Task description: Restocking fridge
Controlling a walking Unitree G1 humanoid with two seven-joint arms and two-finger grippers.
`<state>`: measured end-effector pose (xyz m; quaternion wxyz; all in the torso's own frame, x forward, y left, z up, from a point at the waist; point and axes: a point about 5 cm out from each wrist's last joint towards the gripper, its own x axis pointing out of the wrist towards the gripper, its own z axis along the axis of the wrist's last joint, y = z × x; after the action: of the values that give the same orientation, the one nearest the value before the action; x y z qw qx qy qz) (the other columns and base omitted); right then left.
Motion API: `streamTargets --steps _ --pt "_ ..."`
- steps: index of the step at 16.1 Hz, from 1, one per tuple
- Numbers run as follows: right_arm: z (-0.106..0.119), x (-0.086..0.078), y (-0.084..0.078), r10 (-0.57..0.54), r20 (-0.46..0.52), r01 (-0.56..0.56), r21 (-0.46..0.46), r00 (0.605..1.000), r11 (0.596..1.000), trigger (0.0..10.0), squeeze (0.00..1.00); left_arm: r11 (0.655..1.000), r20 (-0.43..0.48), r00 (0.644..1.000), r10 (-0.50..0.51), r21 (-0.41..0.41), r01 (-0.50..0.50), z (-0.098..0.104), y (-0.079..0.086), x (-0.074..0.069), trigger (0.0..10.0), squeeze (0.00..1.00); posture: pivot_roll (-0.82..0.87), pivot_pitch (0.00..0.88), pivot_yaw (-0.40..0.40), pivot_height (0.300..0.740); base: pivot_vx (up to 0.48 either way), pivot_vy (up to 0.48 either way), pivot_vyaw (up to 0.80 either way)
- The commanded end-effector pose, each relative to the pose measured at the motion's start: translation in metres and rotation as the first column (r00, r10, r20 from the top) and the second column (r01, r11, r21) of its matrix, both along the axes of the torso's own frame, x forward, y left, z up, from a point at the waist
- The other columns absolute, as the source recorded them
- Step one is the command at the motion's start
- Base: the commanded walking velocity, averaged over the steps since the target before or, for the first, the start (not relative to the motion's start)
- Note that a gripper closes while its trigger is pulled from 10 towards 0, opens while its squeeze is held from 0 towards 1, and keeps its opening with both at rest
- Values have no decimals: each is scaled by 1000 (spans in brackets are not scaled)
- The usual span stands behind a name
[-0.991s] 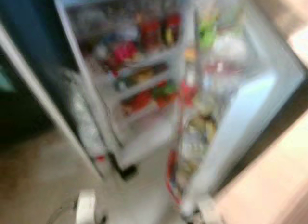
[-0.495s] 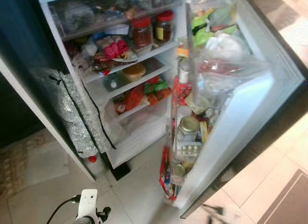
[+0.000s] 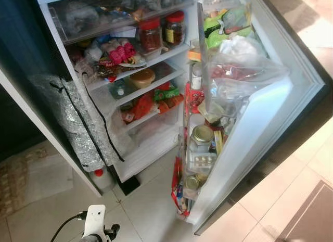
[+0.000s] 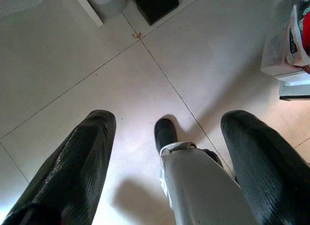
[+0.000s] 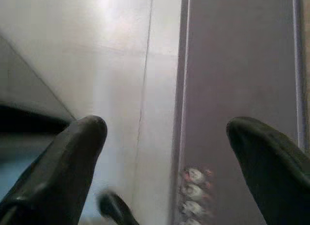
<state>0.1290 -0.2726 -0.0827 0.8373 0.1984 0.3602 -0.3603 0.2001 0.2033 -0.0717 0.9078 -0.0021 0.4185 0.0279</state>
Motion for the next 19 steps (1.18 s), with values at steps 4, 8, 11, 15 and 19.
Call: streamTargets --steps 4,8,11,15,19 --pt "30 43 -19 -17 243 31 -53 970 998 10000 0 1000 -3 1000 9 -12 -9 -1 1 -3 10000 0 -127 79 -15 722 0 0 0" --pt "53 86 13 207 479 -189 -85 853 978 10000 0 1000 3 1000 10 -15 -10 -1 2 -3 10000 0 -129 72 -11 722 0 0 0" --pt "59 94 22 258 522 -243 -99 813 965 10000 0 1000 7 1000 10 -15 -10 -1 2 -3 10000 0 -130 66 -12 722 0 0 0" --pt "68 103 27 305 558 -291 -117 771 949 10000 0 1000 9 1000 10 -20 -9 -1 1 -3 10000 0 -136 55 -15 722 0 0 0" --pt "88 127 39 370 623 -364 -143 689 920 10000 0 1000 9 1000 12 -22 -12 -1 1 -3 10000 0 -137 46 -18 722 0 0 0"
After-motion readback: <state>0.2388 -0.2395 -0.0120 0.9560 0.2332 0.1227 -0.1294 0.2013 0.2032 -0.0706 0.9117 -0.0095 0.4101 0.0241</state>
